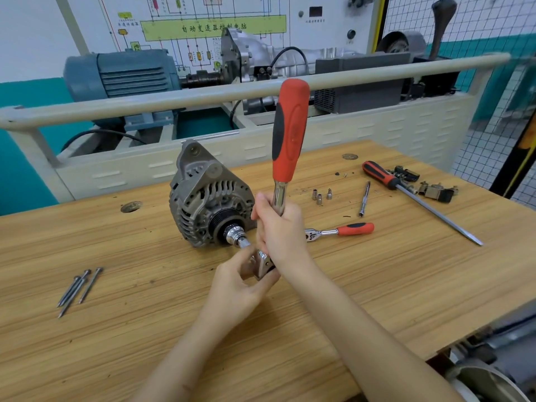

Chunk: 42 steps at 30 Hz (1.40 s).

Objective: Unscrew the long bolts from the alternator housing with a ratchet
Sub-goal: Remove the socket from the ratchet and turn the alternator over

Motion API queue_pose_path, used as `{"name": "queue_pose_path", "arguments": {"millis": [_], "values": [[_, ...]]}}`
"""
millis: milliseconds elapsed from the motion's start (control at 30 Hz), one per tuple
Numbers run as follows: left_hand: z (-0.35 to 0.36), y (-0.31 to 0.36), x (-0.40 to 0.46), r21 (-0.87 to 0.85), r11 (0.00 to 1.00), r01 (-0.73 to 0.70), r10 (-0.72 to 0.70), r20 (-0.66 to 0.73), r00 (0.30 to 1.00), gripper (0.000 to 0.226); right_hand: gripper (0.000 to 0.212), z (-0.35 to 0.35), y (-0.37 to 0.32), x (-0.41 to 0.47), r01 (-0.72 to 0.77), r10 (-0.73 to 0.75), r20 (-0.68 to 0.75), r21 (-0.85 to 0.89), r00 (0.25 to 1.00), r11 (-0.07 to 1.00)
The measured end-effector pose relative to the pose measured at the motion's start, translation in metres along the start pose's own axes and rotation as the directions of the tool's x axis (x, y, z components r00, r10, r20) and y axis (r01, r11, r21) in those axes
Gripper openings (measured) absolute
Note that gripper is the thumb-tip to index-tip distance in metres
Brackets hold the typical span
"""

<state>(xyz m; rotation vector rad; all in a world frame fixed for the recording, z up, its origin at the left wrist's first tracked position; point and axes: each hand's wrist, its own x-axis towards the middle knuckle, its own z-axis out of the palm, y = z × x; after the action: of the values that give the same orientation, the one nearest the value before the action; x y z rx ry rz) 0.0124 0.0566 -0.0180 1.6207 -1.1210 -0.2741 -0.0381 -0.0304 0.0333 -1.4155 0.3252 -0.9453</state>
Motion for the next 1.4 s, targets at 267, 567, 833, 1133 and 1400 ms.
{"name": "queue_pose_path", "arguments": {"millis": [267, 567, 833, 1133, 1400], "values": [[-0.009, -0.002, -0.001, 0.057, 0.998, -0.032, 0.029, 0.053, 0.998, 0.019, 0.037, 0.008, 0.003, -0.001, -0.019, 0.019, -0.010, 0.042, 1.000, 0.999], [-0.024, 0.006, 0.003, 0.430, 0.879, -0.207, 0.152, 0.160, 0.975, 0.021, 0.036, 0.008, 0.005, 0.004, -0.035, 0.036, -0.040, 0.034, 0.999, 0.999], [-0.016, 0.002, -0.004, 0.468, 0.863, -0.189, 0.178, 0.069, 0.982, 0.019, 0.036, 0.010, 0.004, 0.000, -0.072, 0.073, -0.059, 0.027, 0.996, 0.997], [-0.017, 0.001, -0.002, 0.509, 0.839, -0.194, 0.170, 0.094, 0.981, 0.037, 0.036, 0.013, 0.002, -0.004, -0.041, 0.042, -0.042, 0.036, 0.998, 0.999], [-0.015, -0.004, -0.003, 0.548, 0.819, -0.170, 0.144, 0.090, 0.985, 0.037, 0.036, 0.012, 0.002, -0.006, -0.025, 0.025, -0.046, 0.007, 0.999, 1.000]]}}
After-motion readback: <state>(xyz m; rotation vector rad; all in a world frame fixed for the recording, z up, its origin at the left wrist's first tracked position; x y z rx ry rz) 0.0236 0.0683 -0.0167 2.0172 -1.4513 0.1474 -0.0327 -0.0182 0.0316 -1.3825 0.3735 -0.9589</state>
